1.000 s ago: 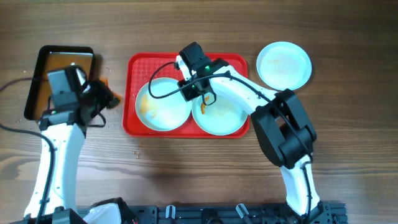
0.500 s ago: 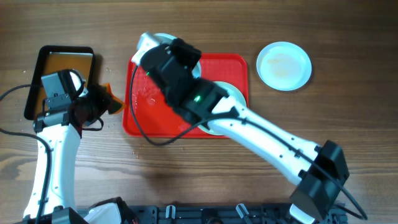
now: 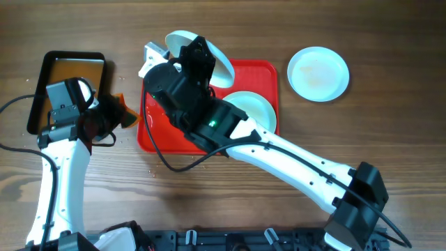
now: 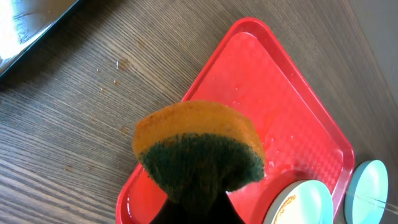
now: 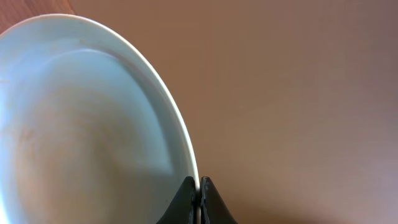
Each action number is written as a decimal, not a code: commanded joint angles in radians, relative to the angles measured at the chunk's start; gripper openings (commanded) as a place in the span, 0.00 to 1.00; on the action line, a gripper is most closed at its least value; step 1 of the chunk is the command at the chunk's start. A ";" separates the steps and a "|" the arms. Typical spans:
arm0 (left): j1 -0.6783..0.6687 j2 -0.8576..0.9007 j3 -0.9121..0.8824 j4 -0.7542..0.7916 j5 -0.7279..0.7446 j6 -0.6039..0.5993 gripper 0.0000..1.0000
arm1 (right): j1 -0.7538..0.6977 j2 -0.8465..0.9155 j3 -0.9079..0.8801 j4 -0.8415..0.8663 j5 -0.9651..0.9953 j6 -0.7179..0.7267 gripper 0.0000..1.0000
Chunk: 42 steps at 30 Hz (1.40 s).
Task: Clean dirty plates on tray and stack at the side
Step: 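Lift the left plate with the right gripper and tip it, then place the plate onto the stack right of the red tray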
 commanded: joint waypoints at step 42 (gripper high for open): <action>0.005 -0.003 -0.001 -0.018 0.019 -0.006 0.04 | -1.077 0.016 -0.388 -0.357 -1.717 1.180 0.58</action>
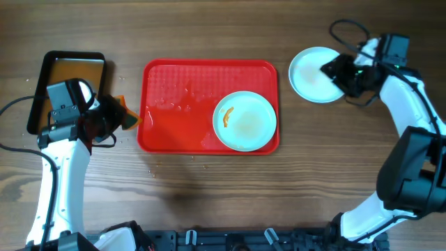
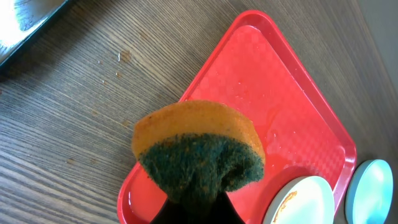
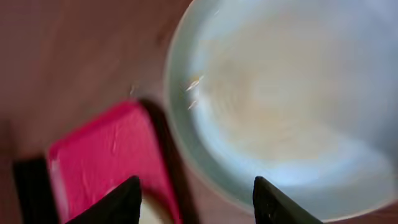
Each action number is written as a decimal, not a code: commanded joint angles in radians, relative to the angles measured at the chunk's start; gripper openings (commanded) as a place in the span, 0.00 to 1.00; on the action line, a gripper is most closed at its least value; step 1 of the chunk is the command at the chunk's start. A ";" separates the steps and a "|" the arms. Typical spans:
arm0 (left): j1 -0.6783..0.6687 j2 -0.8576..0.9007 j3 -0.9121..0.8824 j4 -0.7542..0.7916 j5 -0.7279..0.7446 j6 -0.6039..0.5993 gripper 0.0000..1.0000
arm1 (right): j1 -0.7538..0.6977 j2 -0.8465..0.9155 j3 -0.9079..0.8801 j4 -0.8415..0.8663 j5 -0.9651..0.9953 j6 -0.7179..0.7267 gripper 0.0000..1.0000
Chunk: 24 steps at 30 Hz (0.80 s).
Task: Clean dirty plates on tray and stack at the side
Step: 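Place the plate onto the stack right of the red tray, then grip the rim of the remaining plate with the right gripper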
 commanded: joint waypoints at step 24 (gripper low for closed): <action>0.005 -0.003 -0.001 0.004 0.016 -0.006 0.04 | 0.513 0.017 -0.069 -0.343 0.396 0.113 0.37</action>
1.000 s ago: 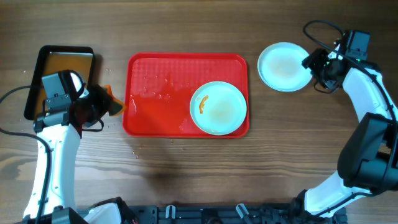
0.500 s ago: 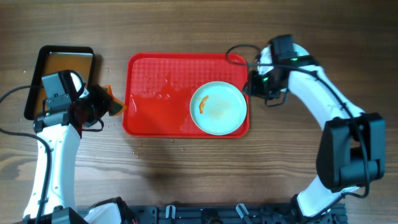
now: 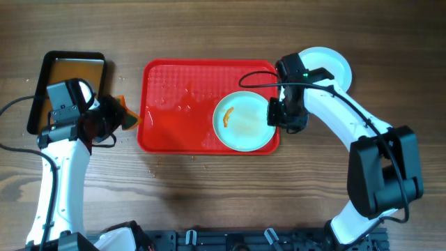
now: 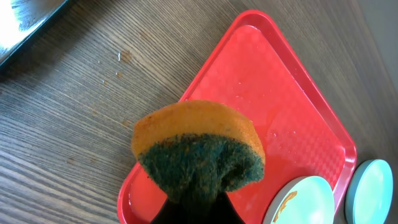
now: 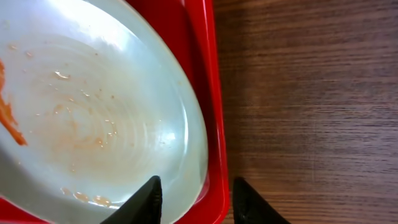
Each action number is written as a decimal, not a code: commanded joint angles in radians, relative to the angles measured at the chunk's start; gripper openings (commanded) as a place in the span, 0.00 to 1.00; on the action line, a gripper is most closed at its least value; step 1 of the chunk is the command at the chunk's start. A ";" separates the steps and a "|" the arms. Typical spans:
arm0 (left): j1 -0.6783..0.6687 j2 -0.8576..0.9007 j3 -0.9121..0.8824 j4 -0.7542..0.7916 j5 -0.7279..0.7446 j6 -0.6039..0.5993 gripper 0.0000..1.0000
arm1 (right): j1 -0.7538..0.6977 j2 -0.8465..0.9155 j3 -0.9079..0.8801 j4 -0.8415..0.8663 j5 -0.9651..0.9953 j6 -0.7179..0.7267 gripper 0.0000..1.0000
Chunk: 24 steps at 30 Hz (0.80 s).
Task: Clean dirty plates on tray and stack at the side
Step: 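Grip the rim of the remaining plate with the right gripper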
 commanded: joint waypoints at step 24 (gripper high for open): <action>0.005 -0.003 -0.001 0.000 0.016 -0.006 0.04 | 0.039 0.026 -0.113 0.199 -0.074 0.093 0.29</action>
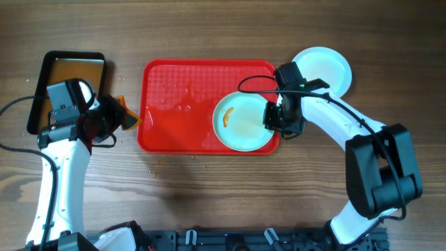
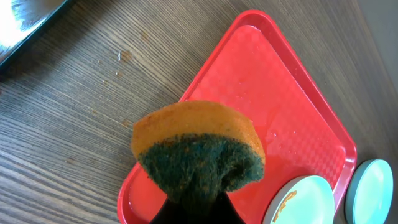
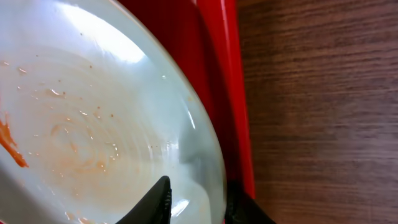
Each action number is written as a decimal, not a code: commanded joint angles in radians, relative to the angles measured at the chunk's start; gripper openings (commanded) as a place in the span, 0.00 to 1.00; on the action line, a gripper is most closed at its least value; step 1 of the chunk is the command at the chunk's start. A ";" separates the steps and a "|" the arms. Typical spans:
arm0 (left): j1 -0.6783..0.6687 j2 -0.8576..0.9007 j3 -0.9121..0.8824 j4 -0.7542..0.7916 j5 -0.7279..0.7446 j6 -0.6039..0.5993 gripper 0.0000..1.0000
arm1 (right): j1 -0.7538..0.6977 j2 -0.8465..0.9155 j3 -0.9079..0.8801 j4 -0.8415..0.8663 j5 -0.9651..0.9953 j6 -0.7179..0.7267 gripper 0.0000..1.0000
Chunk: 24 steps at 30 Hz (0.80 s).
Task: Clean dirty plates on tray and stack at the side
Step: 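Grip the rim of the remaining plate with the right gripper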
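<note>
A dirty white plate (image 1: 240, 122) with an orange smear lies in the right half of the red tray (image 1: 174, 104). My right gripper (image 1: 273, 120) is at its right rim, open. One fingertip (image 3: 160, 198) is over the plate's inside (image 3: 93, 112) and the other is between the rim and the tray wall (image 3: 233, 93). A clean white plate (image 1: 324, 66) sits on the table right of the tray. My left gripper (image 1: 104, 120) hangs left of the tray, shut on an orange-and-green sponge (image 2: 198, 146).
A black tray (image 1: 66, 84) lies at the far left, behind my left arm. Crumbs dot the wood between it and the red tray. Drops of water sit on the red tray's left half (image 2: 261, 106). The right arm's cable loops over the tray's back right corner.
My right gripper has come closer onto the dirty plate's right rim, and its fingers stand nearer together around that rim. The left gripper and sponge have not moved.
First my right gripper held a plate tilted up over the tray's back, with the sponge waiting at the left. Then it was open over the plates on the table at the right. After that it stood open at the dirty plate's rim, where it now straddles it.
</note>
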 commanded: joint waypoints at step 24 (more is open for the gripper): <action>0.005 -0.003 -0.001 0.000 0.016 -0.006 0.04 | 0.133 0.089 0.032 0.258 0.044 -0.065 0.33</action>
